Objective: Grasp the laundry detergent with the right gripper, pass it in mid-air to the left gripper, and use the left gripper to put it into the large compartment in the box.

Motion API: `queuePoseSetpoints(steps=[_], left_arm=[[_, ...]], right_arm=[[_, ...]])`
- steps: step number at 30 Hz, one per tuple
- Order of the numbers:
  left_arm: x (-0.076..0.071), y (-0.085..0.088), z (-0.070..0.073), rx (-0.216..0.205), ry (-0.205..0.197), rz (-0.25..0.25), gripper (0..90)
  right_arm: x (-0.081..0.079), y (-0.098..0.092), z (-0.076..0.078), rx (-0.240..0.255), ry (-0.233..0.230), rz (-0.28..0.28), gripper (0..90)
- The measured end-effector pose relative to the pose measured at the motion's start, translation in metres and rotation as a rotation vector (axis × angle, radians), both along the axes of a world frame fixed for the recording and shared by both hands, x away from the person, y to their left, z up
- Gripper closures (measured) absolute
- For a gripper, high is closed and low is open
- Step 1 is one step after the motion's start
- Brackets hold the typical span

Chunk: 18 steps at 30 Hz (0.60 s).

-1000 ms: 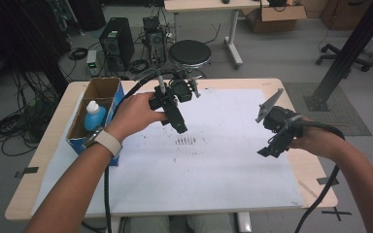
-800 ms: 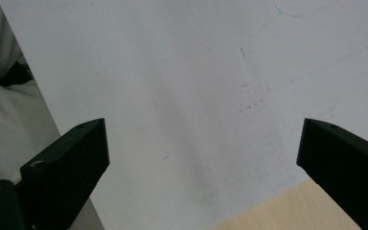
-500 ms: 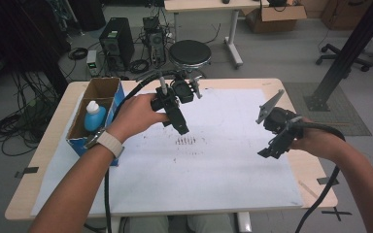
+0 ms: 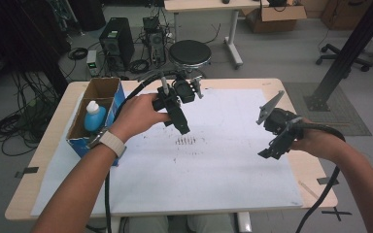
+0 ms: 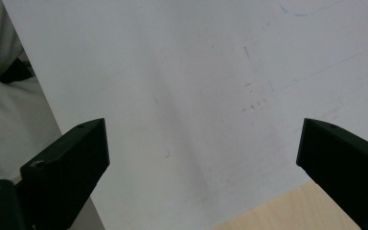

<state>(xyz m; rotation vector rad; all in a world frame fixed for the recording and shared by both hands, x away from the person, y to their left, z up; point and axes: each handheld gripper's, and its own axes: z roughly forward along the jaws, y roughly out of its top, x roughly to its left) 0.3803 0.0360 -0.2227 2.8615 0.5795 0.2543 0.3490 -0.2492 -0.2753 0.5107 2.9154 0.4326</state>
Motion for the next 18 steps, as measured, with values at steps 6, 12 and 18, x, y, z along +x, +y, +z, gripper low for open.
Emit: queuePoseSetpoints(steps=[6,12,18], left_arm=[[0.0011,0.0017,0.0006,-0.004,-0.002,0.001,6.9],[0.0016,0.0026,0.0018,-0.005,0.0,0.006,6.9],[0.0018,0.0039,0.0033,-0.016,0.0,0.014,6.7]], right_arm=[[-0.0009,0.0008,0.0004,0.001,-0.002,0.0,3.8],[-0.0015,-0.0006,0.0011,0.002,-0.003,-0.003,3.9],[-0.0019,-0.0021,0.0011,0.007,-0.005,-0.009,3.9]])
